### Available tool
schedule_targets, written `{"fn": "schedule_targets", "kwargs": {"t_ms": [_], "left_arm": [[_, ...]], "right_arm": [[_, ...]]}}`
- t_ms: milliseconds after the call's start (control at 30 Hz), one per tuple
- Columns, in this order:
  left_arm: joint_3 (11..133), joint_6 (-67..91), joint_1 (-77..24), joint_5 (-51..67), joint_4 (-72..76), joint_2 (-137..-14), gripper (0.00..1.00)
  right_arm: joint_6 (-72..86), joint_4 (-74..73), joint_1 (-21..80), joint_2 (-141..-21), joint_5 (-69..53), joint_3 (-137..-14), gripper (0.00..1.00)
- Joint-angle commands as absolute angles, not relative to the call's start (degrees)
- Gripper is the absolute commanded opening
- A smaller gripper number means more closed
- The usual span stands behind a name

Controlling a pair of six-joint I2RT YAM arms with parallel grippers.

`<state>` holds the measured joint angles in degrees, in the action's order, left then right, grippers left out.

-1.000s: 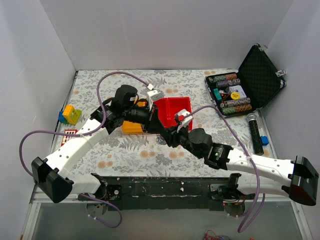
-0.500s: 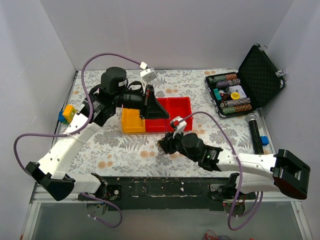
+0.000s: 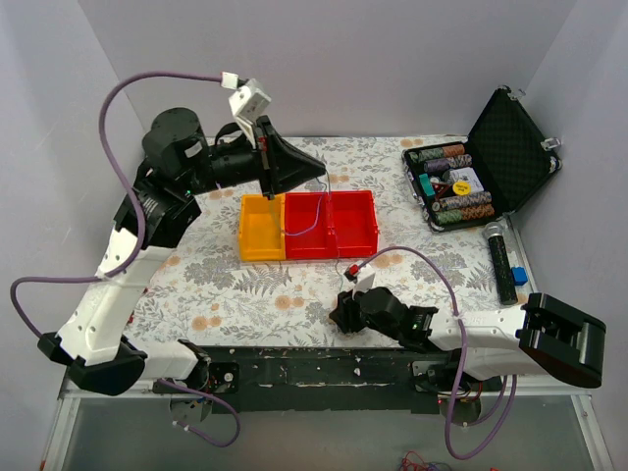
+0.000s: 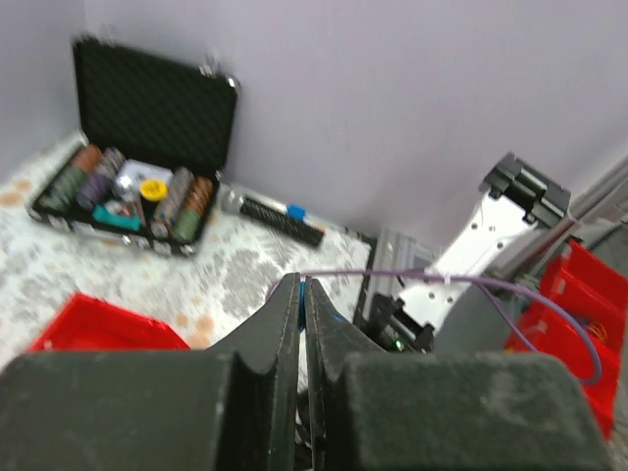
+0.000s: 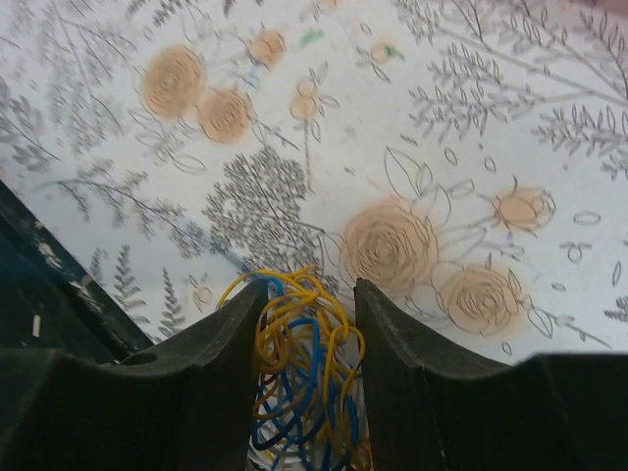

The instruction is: Untangle the cables

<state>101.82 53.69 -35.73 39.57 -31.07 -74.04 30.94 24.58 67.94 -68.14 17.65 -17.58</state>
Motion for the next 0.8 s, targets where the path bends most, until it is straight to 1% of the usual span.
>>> {"fn": "schedule_targets", "kwargs": {"t_ms": [0, 100, 233, 300, 367, 433, 533, 600, 767], "left_arm": [[105.73, 52.21, -35.42, 32.70, -23.74, -70.14, 0.00], [106.52, 51.16, -35.42, 29.20, -23.91, -69.79, 0.00], [107.92, 49.40, -35.42, 14.28, -19.25, -68.38, 0.00], [110.99, 47.21, -35.42, 11.09, -19.34, -69.34, 0.00], [111.19, 45.45, -35.33, 10.03, -19.16, -69.00, 0.00], [108.12, 45.00, -35.42, 7.05, -18.46, -67.25, 0.00], [99.78, 44.39, -35.42, 2.30, -18.28, -64.78, 0.00], [93.02, 43.34, -35.42, -2.95, -16.97, -62.76, 0.00], [76.58, 39.12, -34.81, -9.13, -10.91, -58.63, 0.00]], "right_arm": [[32.87, 20.13, 68.91, -69.08, 19.42, -16.44, 0.49], [33.22, 19.69, 68.99, -69.17, 19.51, -15.91, 0.49], [34.36, 20.13, 69.08, -70.40, 18.90, -14.68, 0.49], [34.89, 20.04, 69.17, -70.84, 18.81, -14.24, 0.49], [34.98, 19.95, 69.17, -70.67, 18.72, -14.24, 0.49], [34.89, 19.43, 69.26, -69.70, 19.07, -14.68, 0.49], [34.28, 18.37, 69.26, -68.03, 19.77, -15.55, 0.49], [33.66, 17.58, 69.26, -66.89, 19.86, -16.26, 0.48], [32.70, 16.00, 69.26, -64.69, 19.78, -17.66, 0.46]]}}
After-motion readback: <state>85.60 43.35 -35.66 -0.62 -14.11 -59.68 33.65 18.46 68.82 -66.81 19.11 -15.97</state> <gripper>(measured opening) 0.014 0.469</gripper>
